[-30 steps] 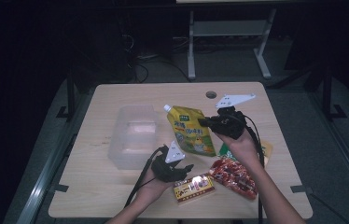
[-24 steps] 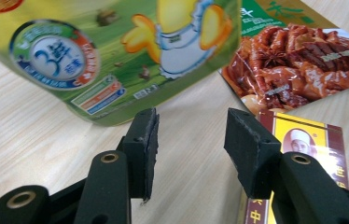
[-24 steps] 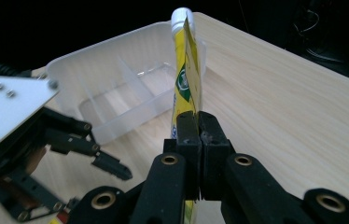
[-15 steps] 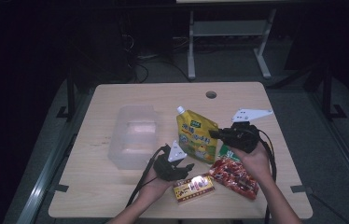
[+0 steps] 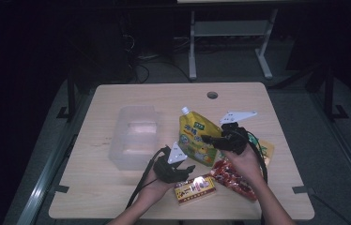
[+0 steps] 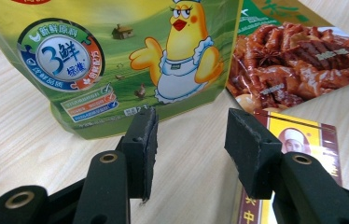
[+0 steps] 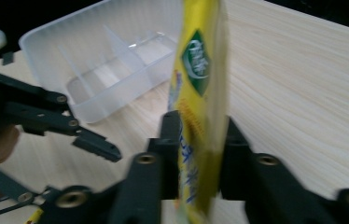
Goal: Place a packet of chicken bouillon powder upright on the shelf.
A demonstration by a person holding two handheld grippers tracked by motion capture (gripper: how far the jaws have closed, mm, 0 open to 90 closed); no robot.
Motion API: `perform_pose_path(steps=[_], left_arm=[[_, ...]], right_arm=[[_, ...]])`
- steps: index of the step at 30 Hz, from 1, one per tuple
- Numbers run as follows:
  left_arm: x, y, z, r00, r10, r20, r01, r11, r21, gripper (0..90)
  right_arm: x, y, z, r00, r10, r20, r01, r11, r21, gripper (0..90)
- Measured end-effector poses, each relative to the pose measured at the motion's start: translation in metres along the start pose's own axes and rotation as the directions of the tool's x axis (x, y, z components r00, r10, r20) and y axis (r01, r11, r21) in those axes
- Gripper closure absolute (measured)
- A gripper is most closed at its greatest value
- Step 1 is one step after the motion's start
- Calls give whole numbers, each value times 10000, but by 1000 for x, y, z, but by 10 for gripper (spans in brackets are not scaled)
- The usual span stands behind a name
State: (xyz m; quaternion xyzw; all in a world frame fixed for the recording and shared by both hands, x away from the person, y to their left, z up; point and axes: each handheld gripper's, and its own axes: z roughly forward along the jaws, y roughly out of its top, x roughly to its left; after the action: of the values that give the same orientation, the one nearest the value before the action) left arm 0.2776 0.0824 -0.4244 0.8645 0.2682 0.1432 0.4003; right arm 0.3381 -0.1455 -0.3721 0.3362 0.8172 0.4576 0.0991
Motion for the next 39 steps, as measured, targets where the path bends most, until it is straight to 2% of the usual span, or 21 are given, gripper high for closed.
perform_pose_path(steps=[3, 6, 12, 18, 19, 24, 28, 31, 34, 35, 38, 39], left_arm=[[-1, -1, -4, 10000, 31, 71, -31, 10000, -59, 521], [-2, -2, -8, 9999, 8, 143, -6, 9999, -138, 513], [-5, -6, -18, 9995, 3, 318, 6, 9996, -280, 492], [-9, -13, -29, 9986, -45, 535, 71, 9988, -482, 474], [-9, -14, -31, 9986, 50, 532, -27, 9991, -431, 469], [-15, -19, -39, 9974, -37, 716, 73, 9987, -495, 455], [-19, -22, -46, 9966, 133, 818, -94, 9988, -478, 445], [-22, -24, -49, 9956, 221, 912, -171, 9983, -552, 438], [-25, -26, -51, 9953, 233, 942, -179, 9981, -585, 428], [-26, -26, -51, 9950, 224, 975, -167, 9981, -595, 428], [-27, -29, -52, 9941, 238, 1063, -176, 9981, -588, 421], [-27, -30, -52, 9937, 226, 1101, -165, 9983, -558, 421]], right_arm=[[1, 2, 3, 10000, -3, -8, 3, 9999, 113, 872], [2, 6, 5, 9998, -133, -164, 136, 9997, 181, 895], [6, 17, 6, 9985, -467, -302, 474, 9986, 221, 899], [12, 36, 0, 9964, -621, -582, 618, 9981, -75, 900], [13, 40, -1, 9959, -693, -588, 690, 9976, -70, 900], [19, 58, -2, 9931, -877, -778, 875, 9961, -61, 899], [26, 74, 1, 9890, -1126, -962, 1120, 9936, -115, 899], [30, 85, 5, 9823, -1486, -1140, 1461, 9888, -306, 899], [41, 101, 15, 9747, -1688, -1462, 1638, 9855, -452, 899], [41, 101, 15, 9747, -1688, -1462, 1638, 9855, -452, 899], [53, 114, 29, 9653, -1946, -1742, 1873, 9806, -574, 899], [53, 114, 29, 9653, -1946, -1742, 1873, 9806, -574, 899]])
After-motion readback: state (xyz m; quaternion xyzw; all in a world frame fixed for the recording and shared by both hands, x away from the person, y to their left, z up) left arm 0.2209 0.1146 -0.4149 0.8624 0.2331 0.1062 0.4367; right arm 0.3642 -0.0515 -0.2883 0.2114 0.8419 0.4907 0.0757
